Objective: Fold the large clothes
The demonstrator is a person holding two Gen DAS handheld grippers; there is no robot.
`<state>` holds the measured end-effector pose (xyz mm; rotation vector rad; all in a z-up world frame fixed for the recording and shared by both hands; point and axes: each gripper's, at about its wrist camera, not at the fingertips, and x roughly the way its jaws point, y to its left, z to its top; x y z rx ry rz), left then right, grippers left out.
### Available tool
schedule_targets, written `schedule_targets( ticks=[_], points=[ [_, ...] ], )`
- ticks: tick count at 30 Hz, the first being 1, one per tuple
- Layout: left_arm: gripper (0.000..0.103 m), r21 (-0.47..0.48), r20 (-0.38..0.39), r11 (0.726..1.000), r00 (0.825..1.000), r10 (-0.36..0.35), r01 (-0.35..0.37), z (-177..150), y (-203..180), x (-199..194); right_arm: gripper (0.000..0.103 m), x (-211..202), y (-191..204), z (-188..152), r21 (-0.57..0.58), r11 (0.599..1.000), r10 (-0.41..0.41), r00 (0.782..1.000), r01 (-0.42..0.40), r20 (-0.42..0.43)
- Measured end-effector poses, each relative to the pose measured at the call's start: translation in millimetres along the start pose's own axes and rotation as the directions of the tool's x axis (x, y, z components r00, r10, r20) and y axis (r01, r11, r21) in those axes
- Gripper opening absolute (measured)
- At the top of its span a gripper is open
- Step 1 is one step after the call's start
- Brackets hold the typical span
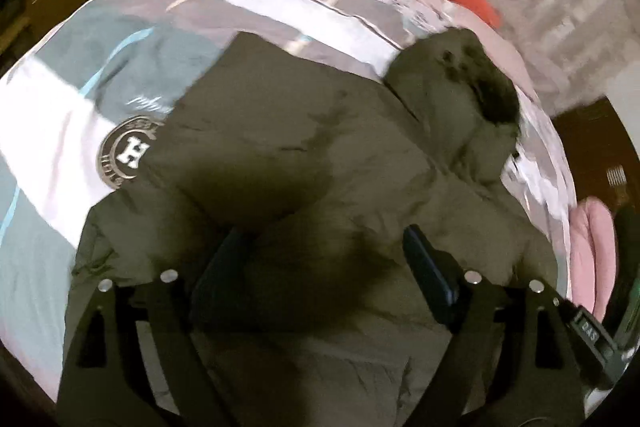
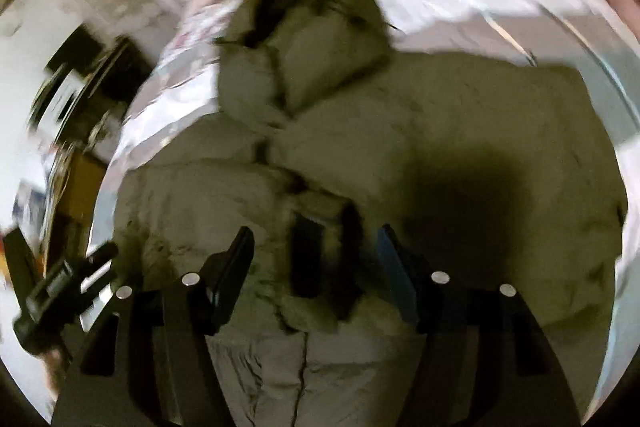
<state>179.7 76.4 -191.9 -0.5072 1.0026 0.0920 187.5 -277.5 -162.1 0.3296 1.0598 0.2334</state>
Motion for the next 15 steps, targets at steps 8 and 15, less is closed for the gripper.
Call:
schedule_targets(
  ticks=[8, 15],
  points=[
    [0.084, 0.024, -0.195, 0.995, 0.976, 0.102, -0.099, -26, 16, 65, 0.057, 87, -1, -27, -0.069, 0.993, -0.107, 0.969, 0.094, -0.224],
    [0.085, 0.041, -0.163, 0.998, 0.985, 0.05, -0.044, -24, 11, 32, 0.061, 64, -4, -24, 0.01, 0.998, -0.058, 0.969, 0.062, -0.24]
  ],
)
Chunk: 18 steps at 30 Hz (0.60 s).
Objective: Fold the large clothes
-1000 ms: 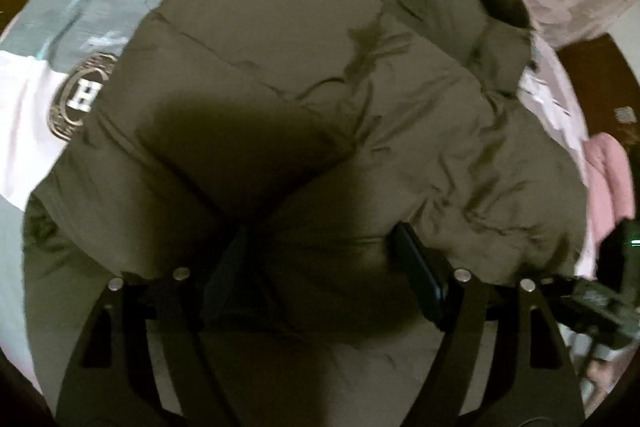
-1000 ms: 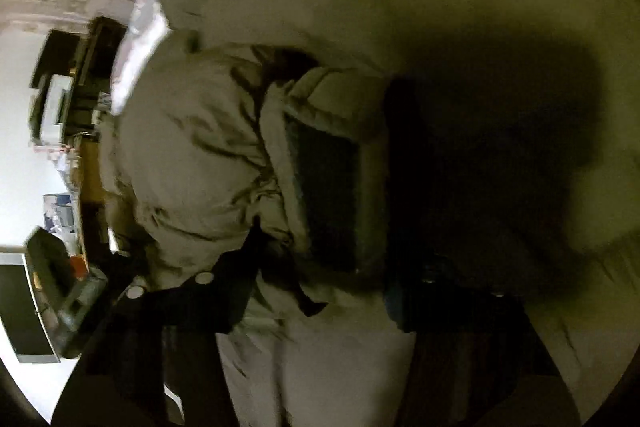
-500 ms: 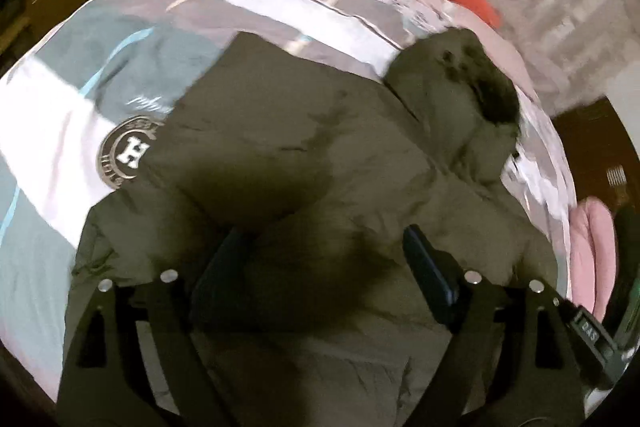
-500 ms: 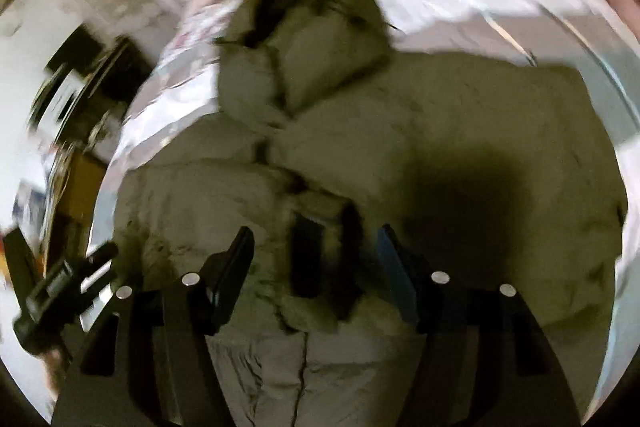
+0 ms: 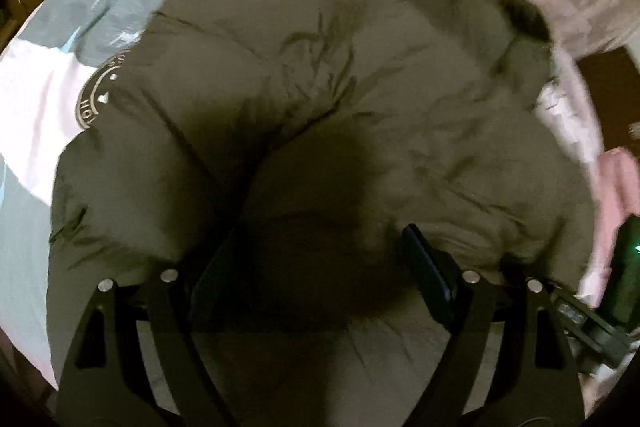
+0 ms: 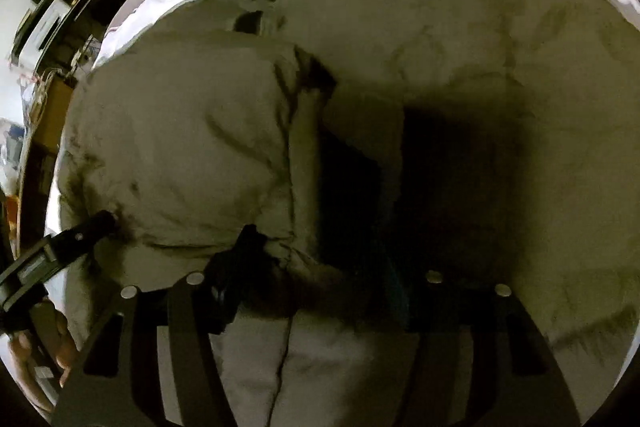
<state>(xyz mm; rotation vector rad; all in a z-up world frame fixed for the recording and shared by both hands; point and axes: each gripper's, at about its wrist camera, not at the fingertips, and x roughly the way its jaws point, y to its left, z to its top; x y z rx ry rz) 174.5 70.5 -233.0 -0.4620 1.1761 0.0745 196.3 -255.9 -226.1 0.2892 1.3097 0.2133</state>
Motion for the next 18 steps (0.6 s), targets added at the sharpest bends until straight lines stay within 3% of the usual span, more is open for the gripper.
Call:
schedule_targets(
  ticks=[2, 6, 8, 9, 12, 15, 18],
  points=[
    [0.085, 0.01, 0.026, 1.0, 1.0, -0.009, 0.009, -7, 5, -19, 0.061, -14, 6, -14, -0.009, 1.0, 0.029, 1.0, -0.029, 0.007],
    [0.085, 0.013, 0.038, 0.999, 0.999, 0.032, -0.033, -30, 28, -37, 0.061, -14, 25, -41, -0.123, 0.992, -0.039, 0.999, 0.035, -0.031],
    [0.085, -0.001, 0.008, 0.996, 0.996, 0.091, -0.091, -43, 39, -28, 0.061, 11, 30, -48, -0.159, 0.986, -0.063, 0.994, 0.049, -0.086],
    [0.085, -0.011, -0.051, 0.992, 0.99, 0.128, -0.129, -44, 47, -14, 0.062, 26, 29, -50, -0.171, 0.983, -0.092, 0.99, 0.073, -0.103],
    [0.085, -0.016, -0.068, 0.99, 0.988, 0.135, -0.137, -49, 52, -6, 0.073, 39, 35, -52, -0.235, 0.968, -0.109, 0.992, 0.089, -0.07],
    [0.085, 0.025, -0.033, 0.994, 0.994, 0.103, -0.102, -60, 46, -28, 0.073, 24, 44, -58, -0.272, 0.954, -0.143, 0.988, 0.122, -0.058],
    [0.085, 0.083, 0.002, 0.991, 0.995, 0.103, -0.103, -75, 48, -53, 0.073, -11, 42, -76, -0.251, 0.959, -0.131, 0.991, 0.129, 0.008]
  ],
)
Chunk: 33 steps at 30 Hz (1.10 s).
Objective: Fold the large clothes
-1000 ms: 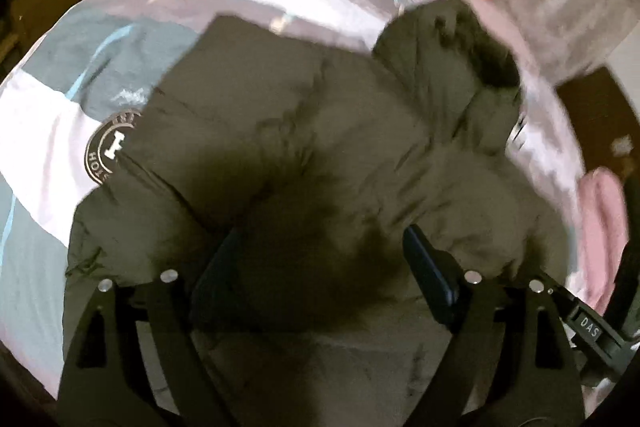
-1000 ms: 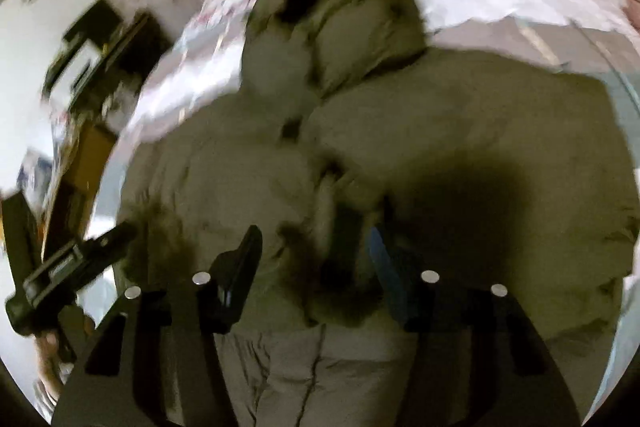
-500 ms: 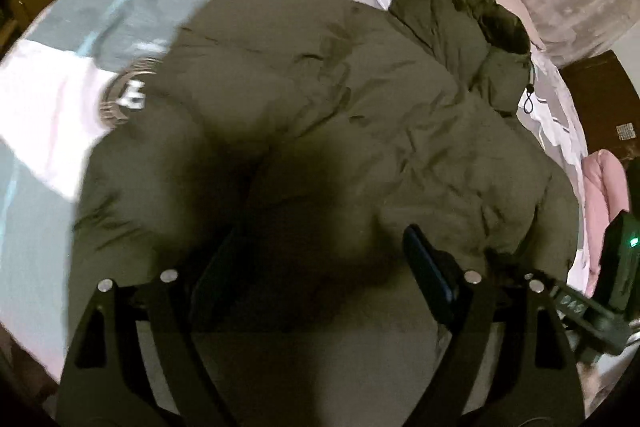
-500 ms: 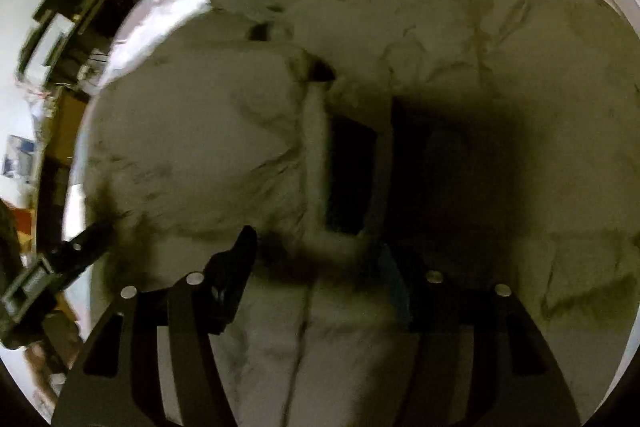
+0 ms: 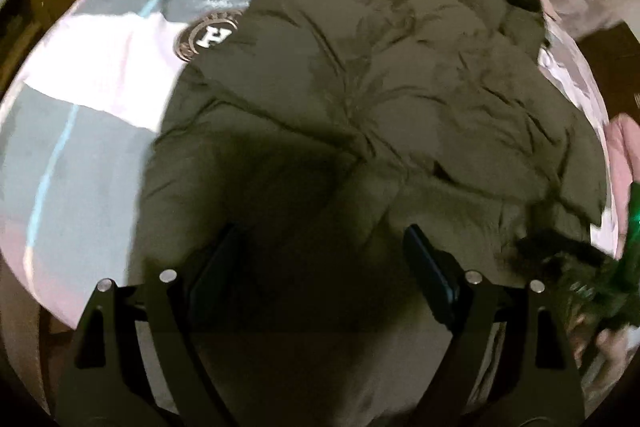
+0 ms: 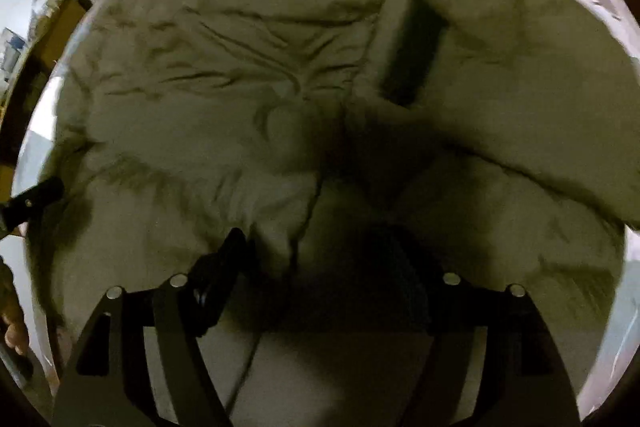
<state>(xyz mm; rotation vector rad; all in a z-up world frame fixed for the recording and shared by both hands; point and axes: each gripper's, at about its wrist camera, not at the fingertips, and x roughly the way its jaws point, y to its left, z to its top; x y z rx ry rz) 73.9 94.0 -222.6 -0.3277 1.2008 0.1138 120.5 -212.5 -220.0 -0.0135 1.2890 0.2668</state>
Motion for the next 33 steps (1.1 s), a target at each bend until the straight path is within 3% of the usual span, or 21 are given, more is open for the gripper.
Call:
schedule_targets(
  ticks=[3, 5, 7, 8, 10, 13, 16, 20, 23, 26, 28, 31, 33],
  points=[
    [0.086, 0.031, -0.002, 1.0, 1.0, 0.003, -0.003, -22, 11, -10, 0.074, -18, -6, -33, 0.069, 0.997, -0.028, 0.998, 0.024, 0.055],
    [0.088, 0.054, -0.024, 0.998, 1.0, 0.015, -0.014, -35, 20, -6, 0.075, -1, -6, -57, 0.091, 0.994, -0.055, 0.998, 0.053, 0.016],
    [0.09, 0.082, -0.043, 0.995, 0.997, 0.056, -0.053, -44, 20, 11, 0.083, 20, 10, -69, 0.031, 0.992, -0.122, 0.992, 0.121, 0.03],
    [0.091, 0.091, -0.06, 0.994, 0.996, 0.061, -0.055, -48, 20, 20, 0.086, 28, 25, -71, -0.049, 0.978, -0.199, 0.978, 0.202, 0.063],
    [0.092, 0.107, -0.054, 0.99, 0.994, 0.093, -0.087, -54, 17, 25, 0.092, 35, 37, -67, -0.096, 0.962, -0.249, 0.966, 0.256, 0.075],
    [0.093, 0.129, -0.058, 0.983, 0.989, 0.137, -0.128, -53, 10, 29, 0.097, 42, 28, -61, -0.008, 0.979, -0.204, 0.979, 0.204, 0.026],
    [0.093, 0.093, -0.07, 0.99, 0.991, 0.11, -0.103, -49, 14, 23, 0.098, 41, 28, -55, 0.033, 0.983, -0.182, 0.983, 0.182, -0.008],
    [0.093, 0.058, -0.027, 0.998, 0.999, 0.031, -0.03, -48, 26, -3, 0.096, 5, 30, -62, 0.19, 0.981, -0.053, 0.994, 0.034, 0.095],
    [0.093, 0.067, -0.086, 0.997, 0.995, 0.041, -0.035, -50, 35, 16, 0.097, 30, 40, -80, 0.208, 0.976, -0.075, 0.997, 0.068, 0.024],
    [0.093, 0.085, -0.086, 0.995, 0.995, 0.057, -0.049, -52, 31, 23, 0.102, 42, 59, -88, 0.092, 0.984, -0.16, 0.985, 0.154, 0.064],
    [0.093, 0.086, -0.057, 0.995, 0.997, 0.056, -0.051, -52, 29, 12, 0.102, 36, 62, -88, 0.096, 0.986, -0.14, 0.988, 0.134, 0.064],
    [0.093, 0.074, 0.002, 0.997, 1.0, 0.018, -0.018, -54, 35, -11, 0.102, 17, 49, -84, 0.196, 0.974, -0.134, 0.985, 0.11, 0.112],
    [0.095, 0.073, 0.062, 0.997, 0.998, 0.016, -0.021, -57, 42, -26, 0.102, 1, 29, -91, 0.312, 0.939, -0.194, 0.971, 0.142, 0.141]
  ],
)
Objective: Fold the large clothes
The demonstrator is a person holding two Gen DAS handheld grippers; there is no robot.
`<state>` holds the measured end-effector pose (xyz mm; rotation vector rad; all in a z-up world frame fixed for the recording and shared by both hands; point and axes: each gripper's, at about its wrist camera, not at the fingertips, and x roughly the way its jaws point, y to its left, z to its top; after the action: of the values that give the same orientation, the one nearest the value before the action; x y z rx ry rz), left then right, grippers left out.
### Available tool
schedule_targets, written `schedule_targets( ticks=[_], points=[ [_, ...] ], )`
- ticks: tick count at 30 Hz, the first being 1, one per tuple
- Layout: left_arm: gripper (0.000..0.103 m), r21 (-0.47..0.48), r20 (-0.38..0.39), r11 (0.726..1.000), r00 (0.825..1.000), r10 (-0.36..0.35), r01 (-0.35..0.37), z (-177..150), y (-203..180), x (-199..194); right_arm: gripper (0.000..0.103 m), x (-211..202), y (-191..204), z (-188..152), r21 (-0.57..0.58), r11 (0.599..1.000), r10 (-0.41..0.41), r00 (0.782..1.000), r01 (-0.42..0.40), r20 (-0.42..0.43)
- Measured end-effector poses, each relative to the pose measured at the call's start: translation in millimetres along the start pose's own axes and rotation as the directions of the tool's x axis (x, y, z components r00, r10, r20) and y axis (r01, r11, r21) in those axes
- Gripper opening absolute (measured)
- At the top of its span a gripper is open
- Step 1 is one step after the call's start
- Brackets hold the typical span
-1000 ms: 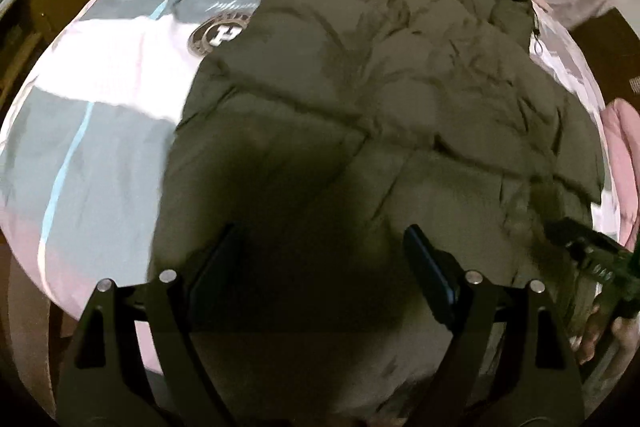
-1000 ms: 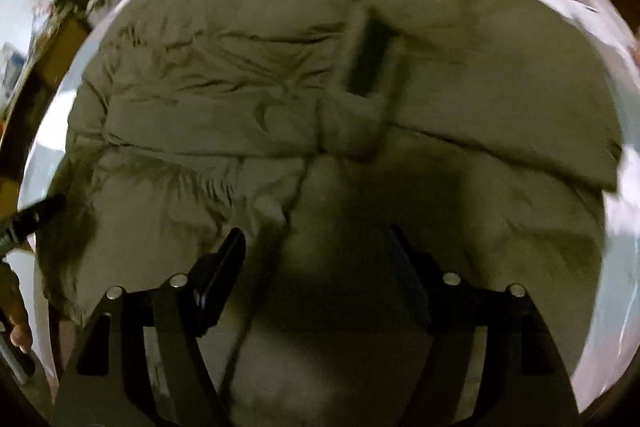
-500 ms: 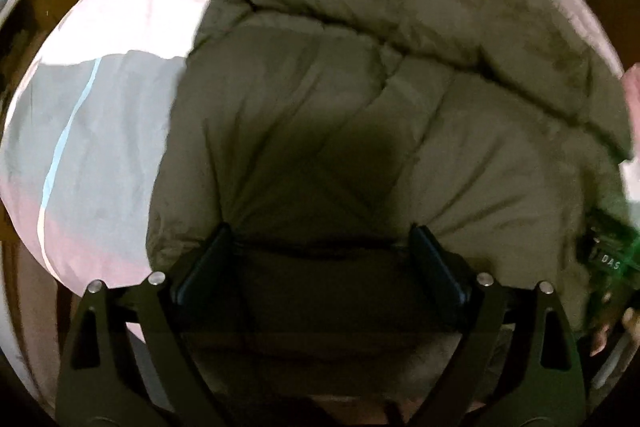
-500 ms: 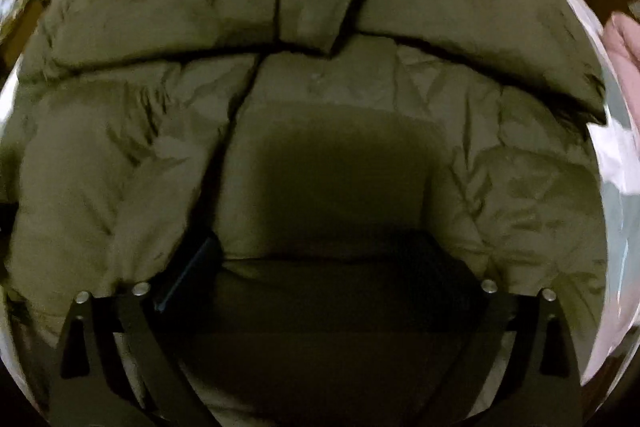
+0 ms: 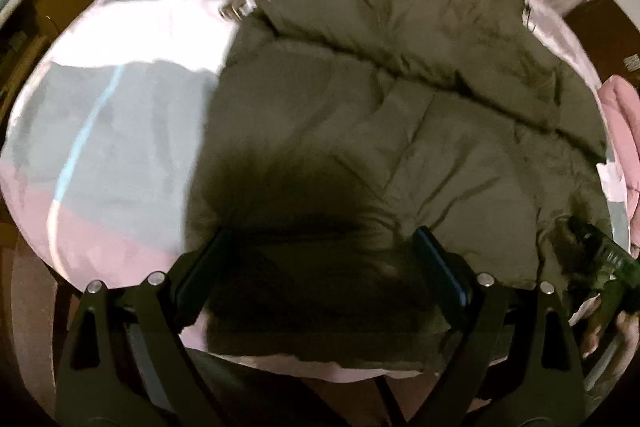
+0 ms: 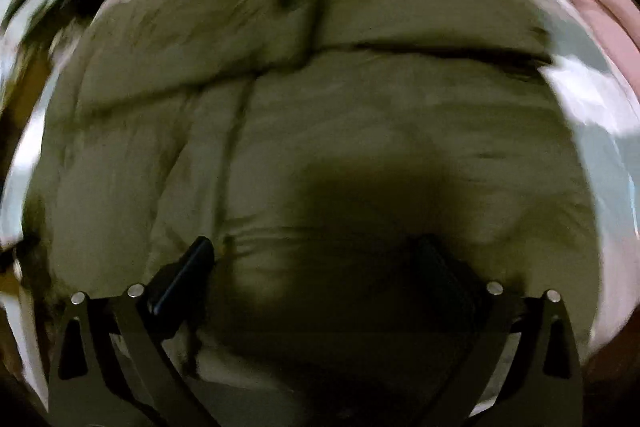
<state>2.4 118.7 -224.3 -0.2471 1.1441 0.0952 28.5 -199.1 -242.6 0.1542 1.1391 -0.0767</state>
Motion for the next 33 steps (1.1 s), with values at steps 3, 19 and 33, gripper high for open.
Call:
schedule_targets(
  ticks=[3, 19, 33],
  points=[
    [0.098, 0.005, 0.032, 1.0, 0.999, 0.021, -0.021, -5, 14, -4, 0.102, -10, -38, -2, 0.14, 0.978, -0.162, 0.986, 0.157, 0.025],
    [0.093, -0.068, -0.107, 0.997, 0.994, 0.022, -0.029, -28, 37, 34, 0.102, -10, -161, -21, 0.266, 0.912, -0.299, 0.95, 0.312, -0.091],
    [0.095, -0.001, 0.033, 1.0, 0.999, 0.019, -0.019, 12, 7, -22, 0.102, -58, -148, 36, 0.341, 0.94, -0.012, 0.995, -0.022, 0.095]
  ],
)
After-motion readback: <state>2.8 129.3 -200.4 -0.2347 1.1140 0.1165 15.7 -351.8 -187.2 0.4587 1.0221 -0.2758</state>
